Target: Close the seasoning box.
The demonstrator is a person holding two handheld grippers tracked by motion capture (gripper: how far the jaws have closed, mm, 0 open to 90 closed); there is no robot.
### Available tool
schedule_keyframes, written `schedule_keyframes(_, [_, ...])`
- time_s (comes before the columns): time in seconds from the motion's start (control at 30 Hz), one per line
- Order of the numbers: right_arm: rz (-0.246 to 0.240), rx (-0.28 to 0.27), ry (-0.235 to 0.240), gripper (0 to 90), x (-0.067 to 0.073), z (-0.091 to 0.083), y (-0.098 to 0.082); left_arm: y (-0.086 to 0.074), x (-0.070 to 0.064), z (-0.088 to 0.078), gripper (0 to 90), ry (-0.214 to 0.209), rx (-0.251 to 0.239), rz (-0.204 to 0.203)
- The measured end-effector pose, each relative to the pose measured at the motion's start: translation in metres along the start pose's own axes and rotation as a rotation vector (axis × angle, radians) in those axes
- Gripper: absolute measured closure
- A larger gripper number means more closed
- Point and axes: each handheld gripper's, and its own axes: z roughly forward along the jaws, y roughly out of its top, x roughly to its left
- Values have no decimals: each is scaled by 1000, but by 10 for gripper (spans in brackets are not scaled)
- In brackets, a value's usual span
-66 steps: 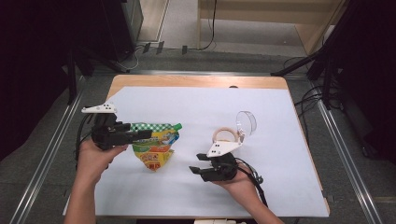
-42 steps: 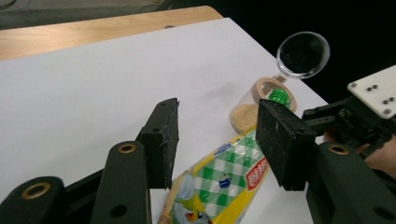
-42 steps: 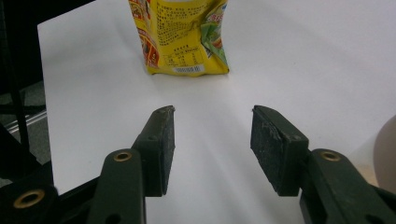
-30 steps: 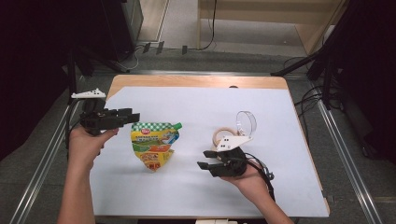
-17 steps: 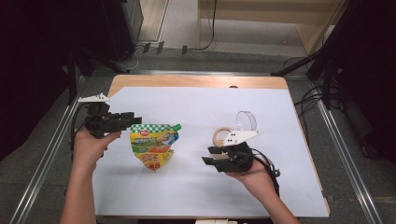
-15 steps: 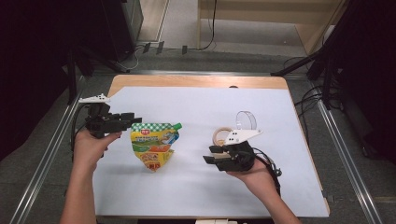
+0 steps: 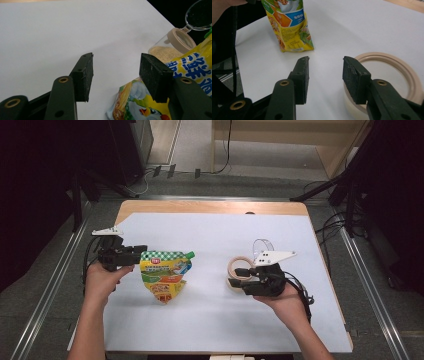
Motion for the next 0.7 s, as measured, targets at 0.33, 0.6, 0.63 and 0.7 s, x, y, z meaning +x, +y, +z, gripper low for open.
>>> schedule_keyframes(0.33, [34,-32,-51,611,-19,-28,4,-4,1,2,452,7,2,-2])
schedule_keyframes(0.6, [46,-36,-74,789,-27,-50,7,-5,0,2,452,9,4,5])
schedule_keyframes(0.63, [42,-33,-78,814,-28,-52,8,-5,0,2,452,9,5,5])
schedule_keyframes(0.7, [39,-26,-87,858,-29,-57,8,-5,0,2,452,8,5,5])
